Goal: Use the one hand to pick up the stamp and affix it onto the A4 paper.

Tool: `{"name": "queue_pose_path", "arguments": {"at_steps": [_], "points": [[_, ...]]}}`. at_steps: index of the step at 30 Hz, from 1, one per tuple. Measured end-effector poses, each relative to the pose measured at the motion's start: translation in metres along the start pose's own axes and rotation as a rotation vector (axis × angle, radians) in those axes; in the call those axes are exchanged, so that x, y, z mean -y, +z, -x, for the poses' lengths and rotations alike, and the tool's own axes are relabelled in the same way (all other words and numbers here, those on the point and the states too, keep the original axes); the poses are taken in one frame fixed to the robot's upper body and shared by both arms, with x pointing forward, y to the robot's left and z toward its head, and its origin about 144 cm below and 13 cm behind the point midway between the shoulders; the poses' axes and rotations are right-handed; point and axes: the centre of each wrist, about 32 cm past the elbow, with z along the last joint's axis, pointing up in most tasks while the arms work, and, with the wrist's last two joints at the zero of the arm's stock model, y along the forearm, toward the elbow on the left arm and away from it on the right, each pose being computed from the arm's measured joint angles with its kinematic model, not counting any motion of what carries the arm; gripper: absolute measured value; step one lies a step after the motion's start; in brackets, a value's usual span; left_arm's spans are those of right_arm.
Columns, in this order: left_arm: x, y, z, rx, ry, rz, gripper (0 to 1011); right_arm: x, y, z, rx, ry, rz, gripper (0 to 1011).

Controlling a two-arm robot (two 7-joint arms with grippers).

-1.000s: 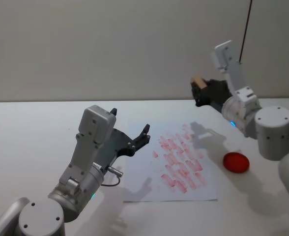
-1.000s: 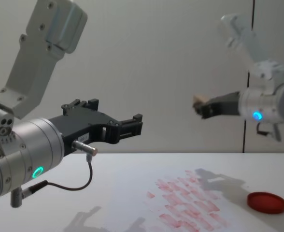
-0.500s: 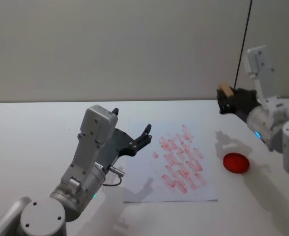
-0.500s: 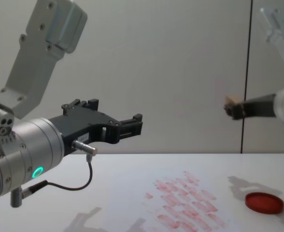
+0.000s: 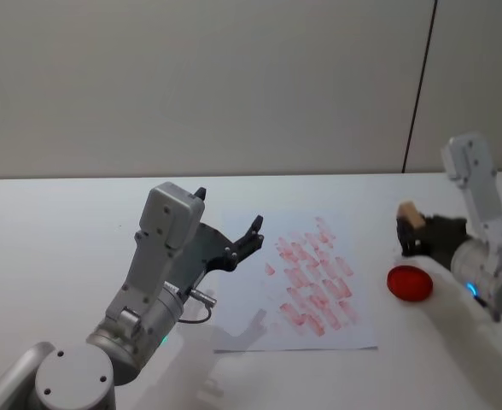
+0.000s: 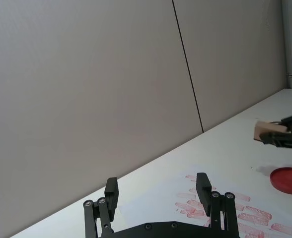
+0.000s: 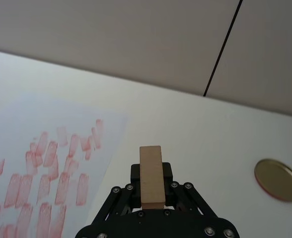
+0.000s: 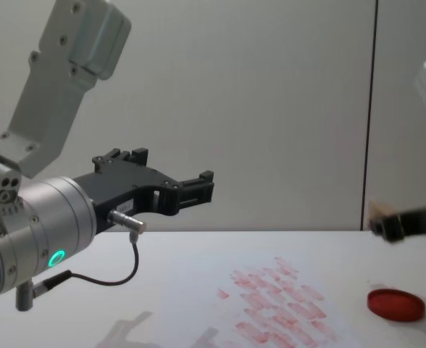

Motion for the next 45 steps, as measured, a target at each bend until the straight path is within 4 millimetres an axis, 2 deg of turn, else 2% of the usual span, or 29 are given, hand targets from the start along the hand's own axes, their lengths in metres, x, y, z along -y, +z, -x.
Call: {"name": "queue_pose_path", "arguments": {"at_steps": [12, 20, 32, 45], "points": [[0.0, 0.0, 0.0, 0.0, 0.0, 0.0, 993, 0.015, -0.021, 0.007, -0.031, 0.022, 0.103, 219], [0.0, 0.0, 0.0, 0.0, 0.0, 0.0, 993, 0.019, -0.028, 0.008, -0.038, 0.018, 0.124, 219], [0.0, 0.0, 0.0, 0.0, 0.0, 0.0, 993, 0.018, -0.029, 0.006, -0.034, -0.009, 0.112, 219], [0.0, 0.0, 0.0, 0.0, 0.0, 0.0, 993, 0.009, -0.033, 0.002, -0.043, -0.017, 0.113, 219]]}}
